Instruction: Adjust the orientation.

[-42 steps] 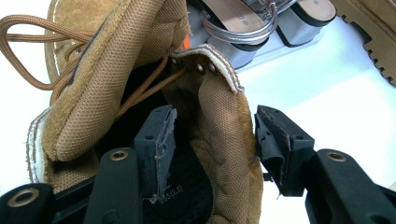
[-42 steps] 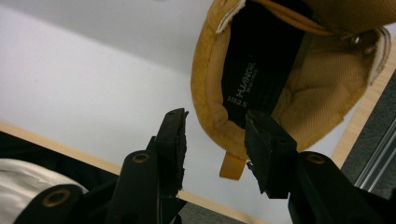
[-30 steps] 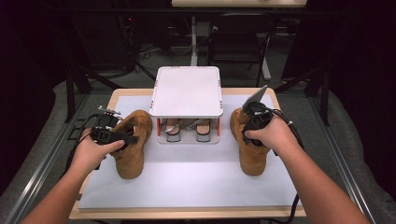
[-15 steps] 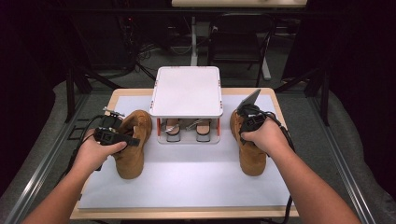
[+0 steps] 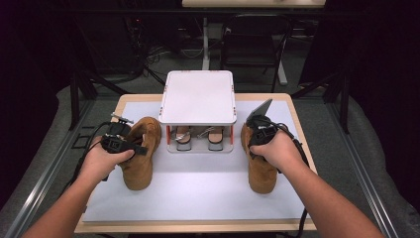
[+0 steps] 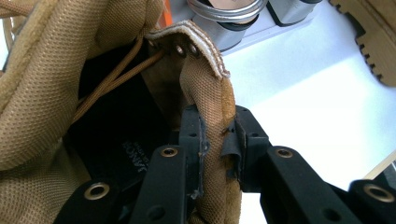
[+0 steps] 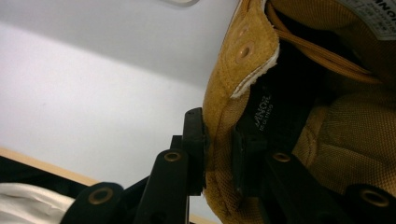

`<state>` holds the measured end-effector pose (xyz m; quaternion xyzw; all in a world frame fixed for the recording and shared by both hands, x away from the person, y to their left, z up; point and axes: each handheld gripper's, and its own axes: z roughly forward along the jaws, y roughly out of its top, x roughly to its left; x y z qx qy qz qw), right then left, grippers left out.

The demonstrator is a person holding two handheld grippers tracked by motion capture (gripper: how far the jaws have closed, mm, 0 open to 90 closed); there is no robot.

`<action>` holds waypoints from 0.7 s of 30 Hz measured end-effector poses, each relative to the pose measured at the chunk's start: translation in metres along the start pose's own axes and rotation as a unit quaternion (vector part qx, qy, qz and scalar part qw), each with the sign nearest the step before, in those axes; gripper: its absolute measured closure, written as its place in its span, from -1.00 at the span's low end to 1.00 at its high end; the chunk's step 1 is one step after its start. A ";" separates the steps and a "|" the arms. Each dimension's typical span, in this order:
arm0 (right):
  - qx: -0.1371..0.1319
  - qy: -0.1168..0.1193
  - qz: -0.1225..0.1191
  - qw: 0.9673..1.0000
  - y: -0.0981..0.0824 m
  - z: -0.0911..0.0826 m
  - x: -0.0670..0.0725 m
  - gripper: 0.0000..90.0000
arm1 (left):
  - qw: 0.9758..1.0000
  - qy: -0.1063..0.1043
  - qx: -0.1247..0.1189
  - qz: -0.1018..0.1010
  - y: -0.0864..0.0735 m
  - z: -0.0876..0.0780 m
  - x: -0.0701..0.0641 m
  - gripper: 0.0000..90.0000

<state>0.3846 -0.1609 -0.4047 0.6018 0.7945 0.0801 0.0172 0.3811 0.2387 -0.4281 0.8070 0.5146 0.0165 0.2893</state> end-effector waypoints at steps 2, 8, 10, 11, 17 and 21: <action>0.005 -0.003 -0.007 1.000 -0.002 0.001 0.004 0.73 | 1.000 0.001 0.004 0.000 0.001 -0.001 0.000 0.72; 0.009 0.002 -0.013 1.000 -0.003 0.000 0.007 0.73 | 1.000 0.002 0.008 -0.004 0.003 0.000 -0.001 0.74; 0.000 0.005 -0.009 1.000 -0.002 0.001 0.008 0.73 | 1.000 0.002 0.011 -0.003 0.004 0.000 -0.001 0.74; 0.002 0.007 -0.012 1.000 -0.001 0.000 0.008 0.72 | 1.000 -0.001 0.011 -0.005 0.005 0.000 -0.001 0.74; 0.002 0.008 -0.020 1.000 0.001 0.002 0.011 0.71 | 1.000 -0.012 0.012 -0.014 0.007 0.000 0.002 0.74; -0.008 0.013 -0.015 1.000 0.002 0.003 0.014 0.70 | 0.999 -0.021 0.015 -0.019 0.008 0.004 0.000 0.74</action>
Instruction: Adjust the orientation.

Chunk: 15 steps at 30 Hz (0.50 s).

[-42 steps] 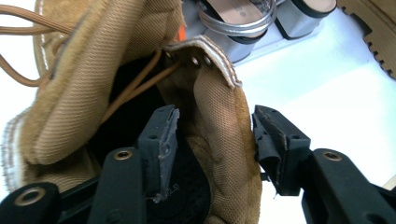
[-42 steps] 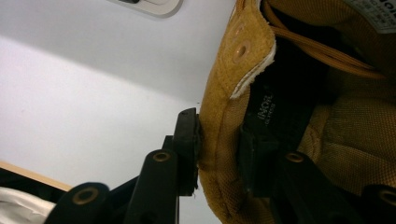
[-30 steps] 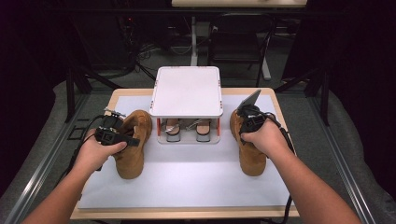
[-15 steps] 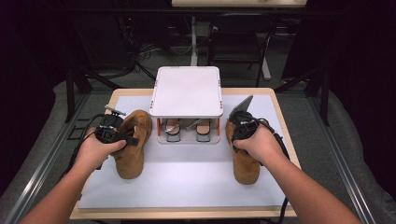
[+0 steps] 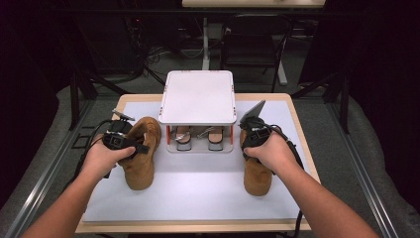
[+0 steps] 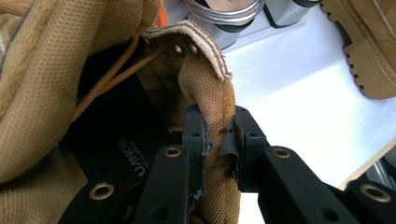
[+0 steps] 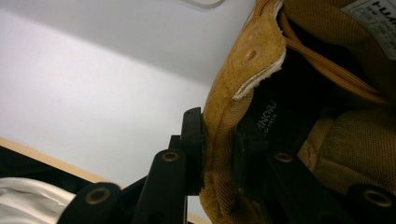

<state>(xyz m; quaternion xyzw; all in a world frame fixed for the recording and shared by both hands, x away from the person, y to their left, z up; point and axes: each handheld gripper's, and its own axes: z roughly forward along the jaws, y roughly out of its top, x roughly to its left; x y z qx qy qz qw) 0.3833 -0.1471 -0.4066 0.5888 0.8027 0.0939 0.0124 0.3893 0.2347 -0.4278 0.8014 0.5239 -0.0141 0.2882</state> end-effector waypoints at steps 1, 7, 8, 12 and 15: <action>0.002 -0.001 -0.001 1.000 0.001 0.000 0.001 0.70 | 1.000 0.002 -0.001 0.001 0.000 0.001 -0.001 0.74; 0.001 0.000 -0.007 1.000 0.003 0.001 0.004 0.63 | 1.000 0.010 -0.004 0.006 -0.002 -0.002 -0.001 0.70; 0.003 0.001 -0.009 1.000 0.003 0.001 0.003 0.60 | 1.000 0.011 -0.005 0.007 -0.002 -0.002 -0.001 0.69; -0.006 0.016 0.003 1.000 0.000 0.002 0.000 0.50 | 1.000 0.010 -0.006 0.006 -0.002 -0.001 -0.001 0.61; -0.004 0.016 -0.009 1.000 -0.002 0.001 0.001 0.42 | 1.000 0.011 -0.005 0.007 -0.003 -0.001 -0.001 0.55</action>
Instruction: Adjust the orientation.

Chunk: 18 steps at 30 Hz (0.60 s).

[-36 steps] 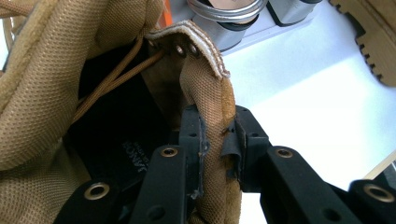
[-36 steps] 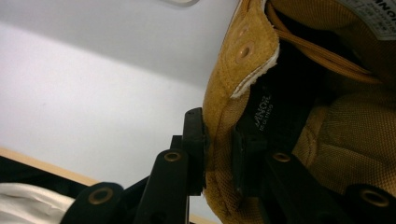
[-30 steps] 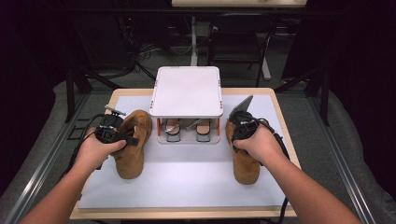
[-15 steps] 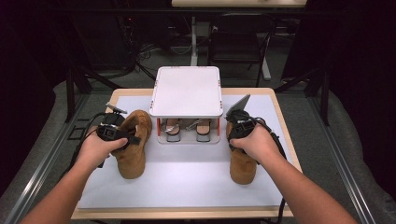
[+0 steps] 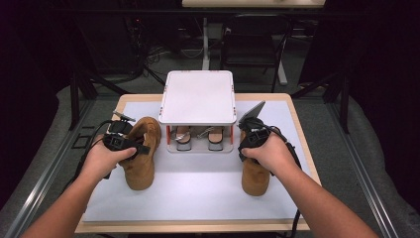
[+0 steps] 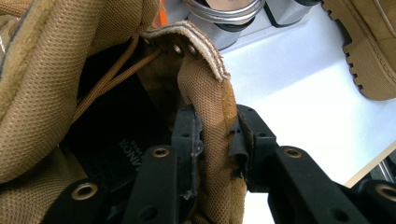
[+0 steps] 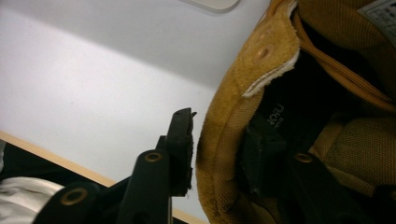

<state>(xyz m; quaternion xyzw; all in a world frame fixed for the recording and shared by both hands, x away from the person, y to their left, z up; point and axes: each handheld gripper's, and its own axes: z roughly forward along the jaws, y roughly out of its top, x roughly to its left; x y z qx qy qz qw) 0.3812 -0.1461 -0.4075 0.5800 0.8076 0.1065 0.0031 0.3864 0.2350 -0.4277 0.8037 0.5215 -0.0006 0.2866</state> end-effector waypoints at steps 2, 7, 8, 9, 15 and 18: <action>-0.004 -0.001 -0.003 1.000 -0.001 0.000 0.001 0.40 | 1.000 0.001 0.003 0.001 0.000 0.000 0.000 0.47; -0.001 -0.004 -0.012 1.000 -0.002 -0.001 0.001 0.39 | 1.000 0.004 0.010 0.004 -0.001 0.001 0.000 0.33; -0.002 -0.005 -0.014 1.000 -0.002 -0.002 0.001 0.38 | 1.000 0.004 0.007 0.003 -0.001 0.000 0.000 0.31; -0.008 -0.003 -0.012 1.000 -0.003 -0.002 0.002 0.37 | 1.000 0.004 0.006 0.002 -0.001 0.000 0.000 0.29; -0.014 -0.003 -0.018 1.000 -0.005 -0.010 0.001 0.36 | 1.000 0.012 0.003 0.003 0.001 -0.008 -0.001 0.23; -0.022 -0.002 -0.016 1.000 -0.007 -0.018 0.001 0.36 | 1.000 0.020 0.001 0.007 0.002 -0.015 -0.004 0.25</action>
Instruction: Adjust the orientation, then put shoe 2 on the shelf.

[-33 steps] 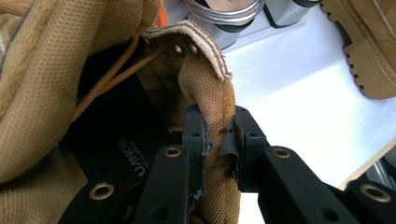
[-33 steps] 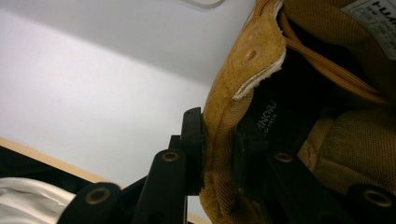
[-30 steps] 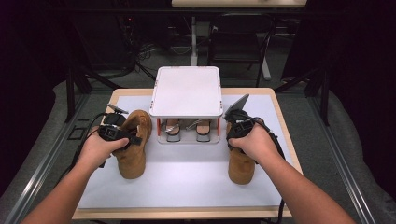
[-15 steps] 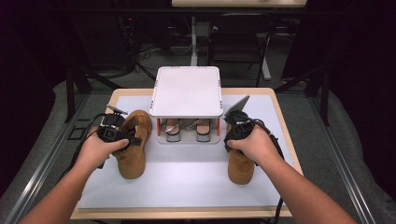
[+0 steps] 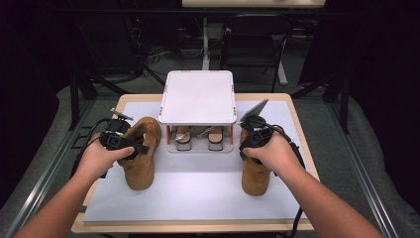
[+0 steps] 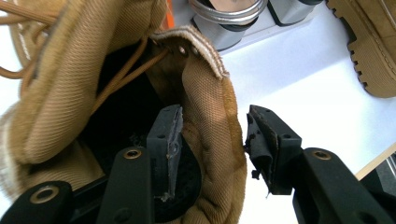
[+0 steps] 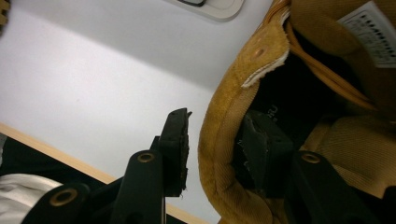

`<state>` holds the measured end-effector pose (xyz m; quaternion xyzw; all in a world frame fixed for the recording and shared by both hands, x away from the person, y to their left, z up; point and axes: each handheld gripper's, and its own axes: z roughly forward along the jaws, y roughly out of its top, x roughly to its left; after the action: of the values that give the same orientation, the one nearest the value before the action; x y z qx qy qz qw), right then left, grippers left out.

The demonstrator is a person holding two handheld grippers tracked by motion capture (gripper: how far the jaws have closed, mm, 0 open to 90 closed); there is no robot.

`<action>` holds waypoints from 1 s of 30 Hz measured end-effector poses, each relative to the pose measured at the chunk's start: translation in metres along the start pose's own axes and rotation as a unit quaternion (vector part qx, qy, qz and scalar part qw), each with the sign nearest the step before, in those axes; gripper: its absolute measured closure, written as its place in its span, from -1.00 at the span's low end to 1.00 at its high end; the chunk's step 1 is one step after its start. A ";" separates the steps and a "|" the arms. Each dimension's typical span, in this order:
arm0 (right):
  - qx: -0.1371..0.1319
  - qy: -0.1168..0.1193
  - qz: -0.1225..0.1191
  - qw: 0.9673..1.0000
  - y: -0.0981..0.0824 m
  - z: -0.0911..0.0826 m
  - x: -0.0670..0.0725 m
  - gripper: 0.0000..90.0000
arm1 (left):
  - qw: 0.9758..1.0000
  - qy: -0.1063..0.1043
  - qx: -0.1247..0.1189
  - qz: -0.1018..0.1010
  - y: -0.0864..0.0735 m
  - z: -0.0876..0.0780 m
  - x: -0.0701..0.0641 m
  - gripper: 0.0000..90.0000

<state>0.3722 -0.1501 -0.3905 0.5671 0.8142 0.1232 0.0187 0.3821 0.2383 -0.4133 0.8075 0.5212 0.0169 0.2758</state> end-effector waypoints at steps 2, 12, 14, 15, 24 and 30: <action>-0.006 0.002 0.002 1.000 -0.001 -0.005 0.000 0.36 | 1.000 0.005 -0.003 0.001 0.001 -0.004 0.000 0.25; -0.023 -0.009 0.011 1.000 -0.005 -0.022 -0.007 0.32 | 1.000 0.019 -0.007 0.003 0.001 -0.018 0.001 0.36; -0.019 -0.013 0.007 1.000 -0.006 -0.026 -0.010 0.32 | 1.000 0.026 -0.004 0.001 0.001 -0.023 0.004 0.38; -0.022 -0.014 0.009 1.000 -0.006 -0.027 -0.012 0.33 | 1.000 0.029 -0.004 -0.001 0.001 -0.024 0.005 0.38; -0.023 -0.030 0.017 0.999 -0.009 -0.041 -0.023 0.37 | 0.999 0.040 -0.005 -0.015 0.001 -0.035 0.012 0.22; -0.022 -0.035 0.020 0.999 -0.011 -0.043 -0.028 0.35 | 0.998 0.048 -0.001 -0.028 0.002 -0.042 0.020 0.17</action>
<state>0.3647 -0.1878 -0.3547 0.5867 0.7985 0.1218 0.0574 0.3800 0.2727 -0.3824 0.7906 0.5562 0.0489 0.2514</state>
